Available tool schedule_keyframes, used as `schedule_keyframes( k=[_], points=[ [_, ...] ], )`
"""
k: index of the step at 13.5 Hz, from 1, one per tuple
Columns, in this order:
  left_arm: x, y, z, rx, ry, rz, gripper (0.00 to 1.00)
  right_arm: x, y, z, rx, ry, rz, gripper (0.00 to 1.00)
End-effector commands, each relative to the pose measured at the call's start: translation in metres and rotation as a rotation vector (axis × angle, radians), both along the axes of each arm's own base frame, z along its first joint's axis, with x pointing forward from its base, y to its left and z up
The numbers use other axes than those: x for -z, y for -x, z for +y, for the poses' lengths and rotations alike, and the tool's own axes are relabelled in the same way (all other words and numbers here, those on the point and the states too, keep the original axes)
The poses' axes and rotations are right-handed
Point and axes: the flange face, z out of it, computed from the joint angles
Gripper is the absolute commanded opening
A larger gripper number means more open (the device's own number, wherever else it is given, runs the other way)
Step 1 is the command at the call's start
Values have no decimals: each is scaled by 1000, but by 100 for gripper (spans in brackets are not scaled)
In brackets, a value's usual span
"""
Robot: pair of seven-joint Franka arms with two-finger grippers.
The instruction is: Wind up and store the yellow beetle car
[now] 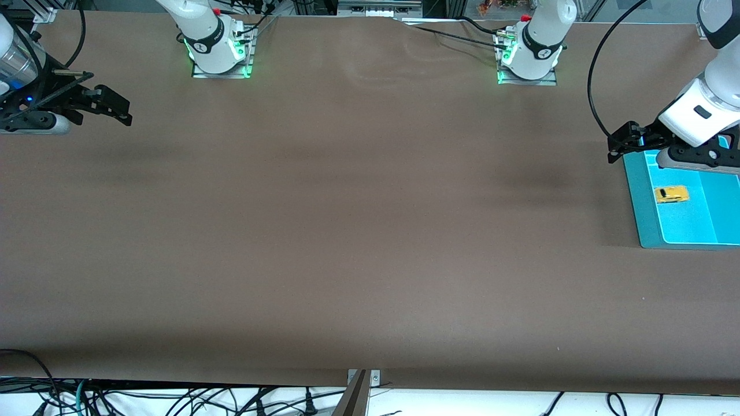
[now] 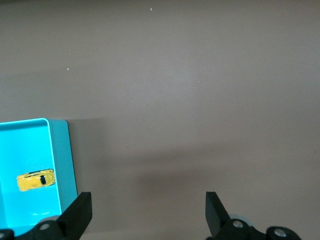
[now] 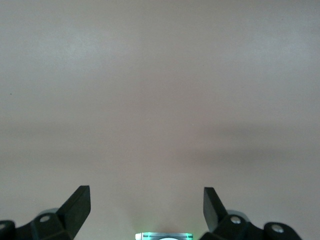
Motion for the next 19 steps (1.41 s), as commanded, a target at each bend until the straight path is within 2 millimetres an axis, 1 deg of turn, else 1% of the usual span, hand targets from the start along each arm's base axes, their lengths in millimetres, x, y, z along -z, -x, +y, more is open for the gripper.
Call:
schedule_keyframes(
  k=[1, 13, 16, 19],
  points=[
    [-7, -5, -2, -13, 32, 0, 100, -7, -1, 1, 11, -4, 5, 100],
    [-6, -1, -5, -6, 30, 33, 100, -7, -1, 1, 11, -4, 4, 100],
    [-8, 0, -13, 8, 29, 31, 100, -8, -2, 1, 12, -4, 1, 100],
    [-6, 4, -11, 11, 28, 62, 100, -8, -2, 1, 12, -4, 1, 100]
  ],
)
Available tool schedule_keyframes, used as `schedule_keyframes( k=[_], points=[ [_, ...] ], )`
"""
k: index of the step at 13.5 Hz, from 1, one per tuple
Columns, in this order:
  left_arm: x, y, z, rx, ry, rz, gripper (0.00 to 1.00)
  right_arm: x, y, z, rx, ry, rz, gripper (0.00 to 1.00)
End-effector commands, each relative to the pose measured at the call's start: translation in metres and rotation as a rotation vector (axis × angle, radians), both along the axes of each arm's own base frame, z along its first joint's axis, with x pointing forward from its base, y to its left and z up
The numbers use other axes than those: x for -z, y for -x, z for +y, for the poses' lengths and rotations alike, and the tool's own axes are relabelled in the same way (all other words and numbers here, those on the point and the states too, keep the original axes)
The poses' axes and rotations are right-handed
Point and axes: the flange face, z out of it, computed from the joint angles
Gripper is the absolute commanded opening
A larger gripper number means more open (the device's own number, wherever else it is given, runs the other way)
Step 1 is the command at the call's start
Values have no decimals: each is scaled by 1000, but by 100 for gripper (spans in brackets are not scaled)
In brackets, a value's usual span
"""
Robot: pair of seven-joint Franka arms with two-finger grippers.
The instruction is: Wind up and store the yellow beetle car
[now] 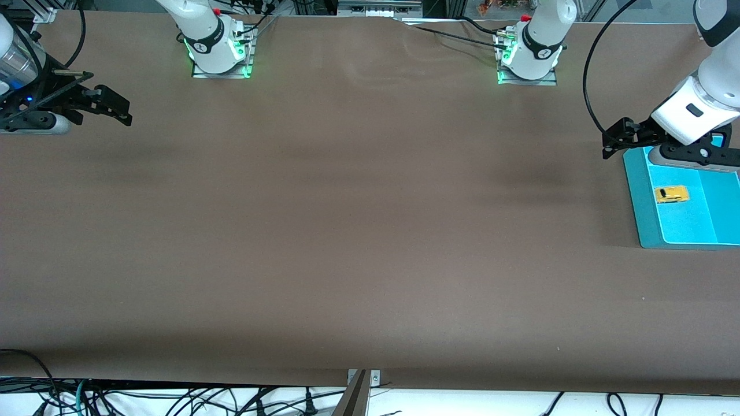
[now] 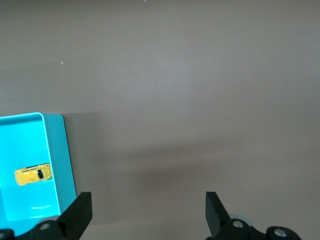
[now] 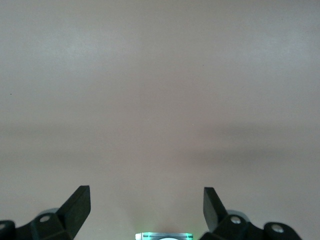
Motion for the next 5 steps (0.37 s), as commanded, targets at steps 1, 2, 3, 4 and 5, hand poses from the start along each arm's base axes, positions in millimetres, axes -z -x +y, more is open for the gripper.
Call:
schedule_keyframes(
  k=[1, 2, 3, 4, 5],
  points=[
    [-5, -1, -3, -3, 30, 18, 100, -8, -2, 1, 12, -4, 1, 100],
    [-10, -3, -3, -6, 30, 9, 100, -8, -2, 1, 12, -4, 1, 100],
    [-10, -3, -3, 1, 31, 9, 100, -7, -2, 1, 12, -5, 2, 100],
    [-9, -4, -3, 4, 31, 10, 100, -8, -2, 1, 12, -5, 1, 100],
    [-6, -6, -2, 1, 31, 16, 100, -8, -2, 1, 15, -5, 1, 100]
  ],
)
